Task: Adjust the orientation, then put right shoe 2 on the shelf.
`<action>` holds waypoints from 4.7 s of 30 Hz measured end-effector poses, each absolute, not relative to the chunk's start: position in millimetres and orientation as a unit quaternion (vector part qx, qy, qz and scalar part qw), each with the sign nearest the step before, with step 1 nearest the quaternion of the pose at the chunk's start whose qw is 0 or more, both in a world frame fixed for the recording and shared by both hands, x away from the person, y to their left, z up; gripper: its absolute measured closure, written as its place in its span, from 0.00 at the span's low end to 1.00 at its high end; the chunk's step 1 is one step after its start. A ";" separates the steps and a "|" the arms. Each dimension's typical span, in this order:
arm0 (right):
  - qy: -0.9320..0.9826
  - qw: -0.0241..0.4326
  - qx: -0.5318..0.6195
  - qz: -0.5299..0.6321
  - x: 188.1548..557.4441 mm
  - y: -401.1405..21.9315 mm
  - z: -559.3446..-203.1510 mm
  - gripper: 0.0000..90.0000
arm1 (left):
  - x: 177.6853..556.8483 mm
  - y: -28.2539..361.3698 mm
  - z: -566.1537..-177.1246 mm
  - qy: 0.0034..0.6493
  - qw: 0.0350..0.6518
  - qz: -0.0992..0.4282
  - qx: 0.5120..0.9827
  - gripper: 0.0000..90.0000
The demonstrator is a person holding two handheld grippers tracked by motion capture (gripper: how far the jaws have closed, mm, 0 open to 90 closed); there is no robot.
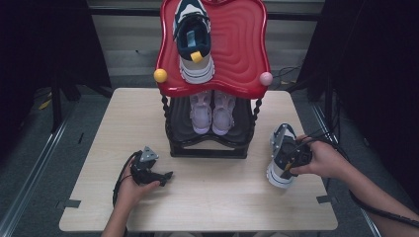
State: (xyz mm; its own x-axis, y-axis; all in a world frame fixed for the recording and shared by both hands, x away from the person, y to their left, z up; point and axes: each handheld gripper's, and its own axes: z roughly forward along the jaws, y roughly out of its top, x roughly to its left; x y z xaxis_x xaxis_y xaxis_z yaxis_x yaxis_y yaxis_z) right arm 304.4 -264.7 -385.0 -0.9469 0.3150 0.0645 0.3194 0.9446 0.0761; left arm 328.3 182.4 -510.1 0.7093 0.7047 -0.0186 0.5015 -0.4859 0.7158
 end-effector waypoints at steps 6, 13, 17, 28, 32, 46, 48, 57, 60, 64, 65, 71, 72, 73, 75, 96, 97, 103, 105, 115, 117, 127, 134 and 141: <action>-0.987 0.024 -0.154 -0.044 304.0 -263.3 -365.2 0.79 | 328.3 182.5 -510.1 0.354 0.362 0.140 0.851 0.09; -0.987 0.022 -0.148 -0.051 303.6 -262.9 -338.8 0.79 | 328.3 182.6 -509.8 0.354 0.361 0.139 0.851 0.09; -0.989 0.017 -0.142 -0.049 304.5 -263.9 -323.7 0.79 | 328.2 182.7 -509.8 0.355 0.361 0.139 0.851 0.09; -0.990 0.003 -0.131 -0.051 307.0 -264.6 -280.1 0.79 | 328.3 182.6 -509.8 0.354 0.362 0.139 0.851 0.09; -0.991 -0.003 -0.126 -0.052 308.3 -262.3 -266.1 0.79 | 328.3 182.6 -509.8 0.354 0.362 0.139 0.851 0.09; -0.993 -0.014 -0.111 -0.043 313.2 -254.7 -229.5 0.79 | 328.4 182.9 -509.6 0.352 0.360 0.138 0.853 0.09; -0.992 -0.013 -0.117 -0.040 313.1 -253.8 -223.4 0.79 | 328.5 183.0 -509.6 0.352 0.360 0.138 0.853 0.09; -0.992 -0.034 -0.115 -0.038 318.0 -247.9 -190.4 0.79 | 328.5 183.0 -509.7 0.351 0.359 0.139 0.853 0.09; -0.991 -0.044 -0.117 -0.036 319.5 -246.7 -178.6 0.79 | 328.4 182.8 -509.9 0.352 0.360 0.140 0.852 0.09; -0.991 -0.054 -0.120 -0.031 319.7 -245.1 -162.2 0.78 | 328.4 182.8 -509.9 0.352 0.360 0.140 0.852 0.09; -0.990 -0.059 -0.120 -0.032 319.8 -244.7 -158.4 0.78 | 328.4 182.8 -509.9 0.352 0.360 0.140 0.852 0.09; -0.988 -0.084 -0.124 -0.026 320.3 -240.9 -133.6 0.79 | 328.4 182.8 -509.9 0.352 0.360 0.140 0.852 0.09; -0.988 -0.089 -0.120 -0.025 320.9 -240.2 -128.8 0.78 | 328.5 182.9 -509.9 0.352 0.360 0.140 0.852 0.09; -0.987 -0.096 -0.123 -0.026 321.0 -239.2 -123.9 0.78 | 328.4 182.9 -509.9 0.353 0.360 0.140 0.852 0.09; -0.986 -0.109 -0.120 -0.029 321.3 -236.6 -114.9 0.79 | 328.4 182.8 -509.9 0.352 0.360 0.140 0.852 0.09; -0.974 -0.207 -0.084 -0.036 336.0 -174.7 -62.8 0.79 | 328.4 182.8 -509.9 0.352 0.360 0.140 0.852 0.09; -0.974 -0.207 -0.081 -0.038 338.5 -169.8 -63.5 0.79 | 328.4 182.8 -509.9 0.352 0.360 0.140 0.852 0.09; -0.972 -0.227 -0.060 -0.024 352.1 -147.9 -72.9 0.79 | 328.5 182.8 -509.9 0.352 0.360 0.140 0.852 0.09; -0.972 -0.227 -0.056 -0.023 356.8 -142.0 -77.4 0.79 | 328.4 182.8 -509.9 0.352 0.360 0.140 0.852 0.08; -0.971 -0.236 -0.035 -0.011 377.4 -121.2 -97.8 0.79 | 328.4 182.9 -509.9 0.353 0.360 0.140 0.853 0.08; -0.971 -0.235 -0.027 -0.011 380.7 -118.5 -101.0 0.79 | 328.4 182.9 -509.9 0.352 0.360 0.140 0.852 0.08; -0.974 -0.223 -0.013 -0.019 390.1 -109.6 -108.8 0.79 | 328.4 182.8 -509.9 0.353 0.360 0.140 0.852 0.08; -0.976 -0.219 -0.008 -0.021 392.4 -106.7 -110.4 0.79 | 328.4 182.8 -509.9 0.352 0.360 0.140 0.852 0.08; -0.976 -0.216 0.002 -0.017 394.1 -102.6 -113.1 0.78 | 328.4 182.8 -509.9 0.352 0.360 0.140 0.853 0.08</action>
